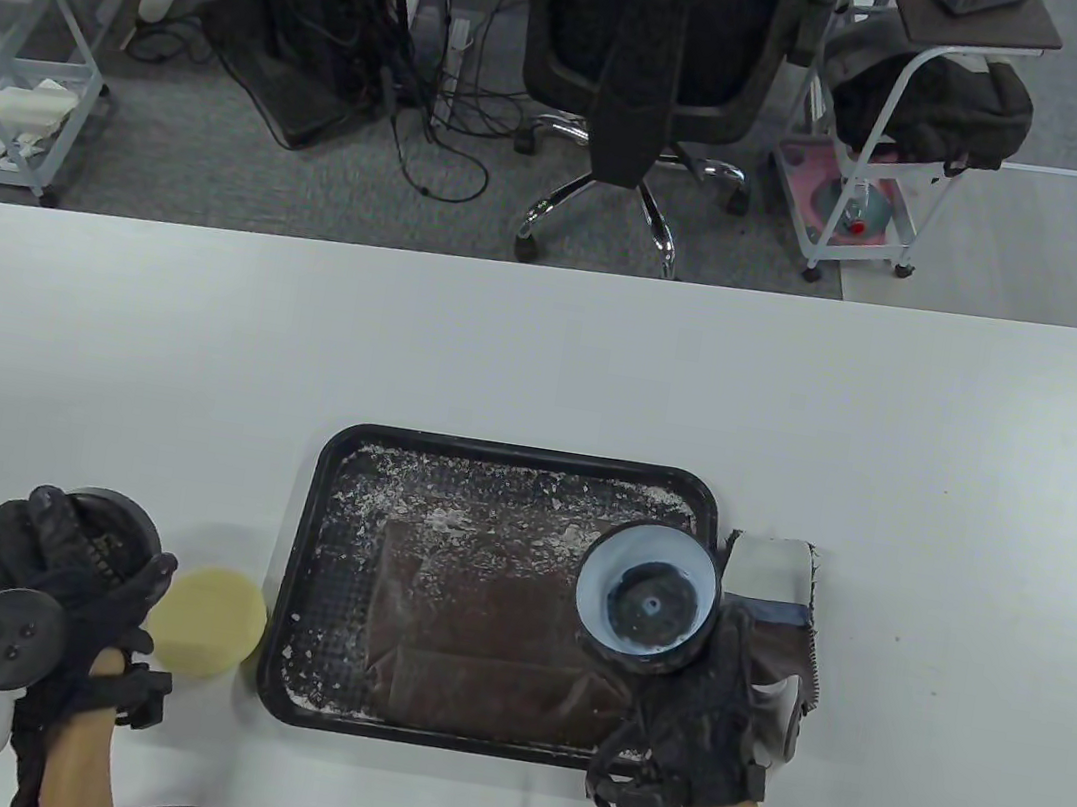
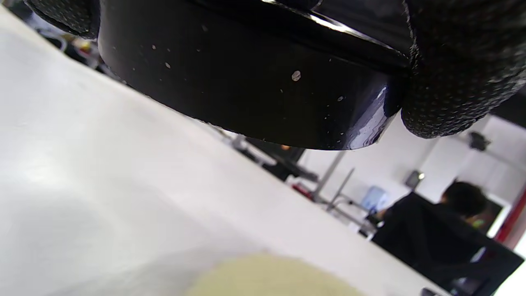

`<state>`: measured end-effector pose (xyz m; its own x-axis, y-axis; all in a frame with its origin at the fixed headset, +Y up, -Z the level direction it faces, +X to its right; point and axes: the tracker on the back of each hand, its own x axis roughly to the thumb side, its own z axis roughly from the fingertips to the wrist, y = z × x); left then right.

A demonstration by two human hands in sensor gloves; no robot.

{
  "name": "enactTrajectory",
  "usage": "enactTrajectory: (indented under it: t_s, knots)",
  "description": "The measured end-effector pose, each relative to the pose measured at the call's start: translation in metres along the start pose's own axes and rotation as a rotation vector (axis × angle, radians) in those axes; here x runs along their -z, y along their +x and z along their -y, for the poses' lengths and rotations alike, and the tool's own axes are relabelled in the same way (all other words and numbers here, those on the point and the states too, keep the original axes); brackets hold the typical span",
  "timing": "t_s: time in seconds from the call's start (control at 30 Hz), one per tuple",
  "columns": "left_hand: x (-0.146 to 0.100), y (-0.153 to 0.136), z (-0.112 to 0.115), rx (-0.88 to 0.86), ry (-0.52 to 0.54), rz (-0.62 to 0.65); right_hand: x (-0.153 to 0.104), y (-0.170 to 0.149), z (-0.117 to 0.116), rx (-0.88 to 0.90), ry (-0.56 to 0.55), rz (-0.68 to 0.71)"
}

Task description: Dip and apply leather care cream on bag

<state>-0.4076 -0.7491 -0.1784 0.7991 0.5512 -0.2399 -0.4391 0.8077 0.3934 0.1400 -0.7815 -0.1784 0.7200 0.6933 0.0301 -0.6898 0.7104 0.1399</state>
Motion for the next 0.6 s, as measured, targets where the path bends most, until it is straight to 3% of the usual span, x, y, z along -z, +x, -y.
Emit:
enactTrajectory:
  t_s: [0.6]
  knots:
    - [0.010,-0.030,0.026,0.142,-0.159,-0.200,0.000,-0.002,0.005,-0.047,0.001,-0.001]
